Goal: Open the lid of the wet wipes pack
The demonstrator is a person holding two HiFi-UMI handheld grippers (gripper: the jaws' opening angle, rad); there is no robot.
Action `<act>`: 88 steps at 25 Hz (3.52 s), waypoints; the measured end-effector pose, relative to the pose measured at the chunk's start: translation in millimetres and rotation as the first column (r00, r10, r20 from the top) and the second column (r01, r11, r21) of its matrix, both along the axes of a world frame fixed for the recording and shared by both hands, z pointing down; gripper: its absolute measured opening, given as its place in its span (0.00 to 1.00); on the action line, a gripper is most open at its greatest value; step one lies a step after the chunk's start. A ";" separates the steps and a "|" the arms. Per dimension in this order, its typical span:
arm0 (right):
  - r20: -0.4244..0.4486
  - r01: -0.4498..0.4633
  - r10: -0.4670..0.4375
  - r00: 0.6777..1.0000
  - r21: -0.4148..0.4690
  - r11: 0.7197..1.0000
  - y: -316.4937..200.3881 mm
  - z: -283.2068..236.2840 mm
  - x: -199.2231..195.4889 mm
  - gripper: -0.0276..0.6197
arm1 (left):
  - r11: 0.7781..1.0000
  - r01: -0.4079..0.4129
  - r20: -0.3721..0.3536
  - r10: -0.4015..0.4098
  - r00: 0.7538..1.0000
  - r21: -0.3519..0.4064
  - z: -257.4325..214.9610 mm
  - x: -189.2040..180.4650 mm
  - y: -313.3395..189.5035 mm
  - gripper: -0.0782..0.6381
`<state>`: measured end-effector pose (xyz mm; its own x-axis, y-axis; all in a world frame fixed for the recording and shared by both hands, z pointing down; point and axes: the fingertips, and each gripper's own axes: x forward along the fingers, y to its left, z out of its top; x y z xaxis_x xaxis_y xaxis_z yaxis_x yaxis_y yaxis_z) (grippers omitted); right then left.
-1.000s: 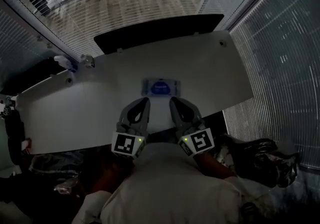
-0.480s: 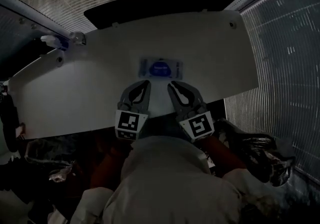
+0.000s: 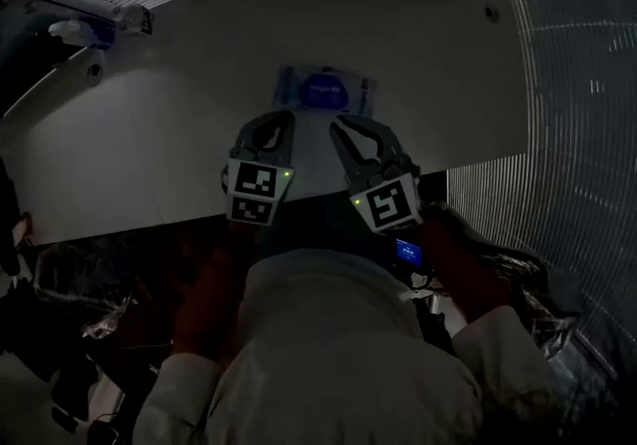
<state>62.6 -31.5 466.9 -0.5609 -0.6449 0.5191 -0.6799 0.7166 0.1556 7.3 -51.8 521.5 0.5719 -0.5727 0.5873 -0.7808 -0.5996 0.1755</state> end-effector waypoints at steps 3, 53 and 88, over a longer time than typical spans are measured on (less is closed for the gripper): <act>-0.051 0.023 -0.024 0.998 -0.024 0.999 -3.4 35.0 0.2 0.11 | 0.999 -0.006 0.012 0.007 1.000 -0.037 27.4 0.3 -2.6 0.11; -0.367 0.299 -0.342 0.865 -0.170 0.939 -27.8 180.7 -3.2 0.13 | 0.949 -0.238 0.290 0.291 0.912 -0.205 161.0 22.7 -16.0 0.11; -0.499 0.232 -0.218 0.839 -0.034 0.972 -158.1 181.6 15.6 0.13 | 0.942 -0.224 0.230 0.282 0.931 -0.250 159.3 22.6 -15.9 0.11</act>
<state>78.3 -189.5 648.5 -0.3647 -0.5501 0.7513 -0.3271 0.8311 0.4497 29.9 -67.7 680.8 0.4920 -0.2719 0.8271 -0.6435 -0.7534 0.1351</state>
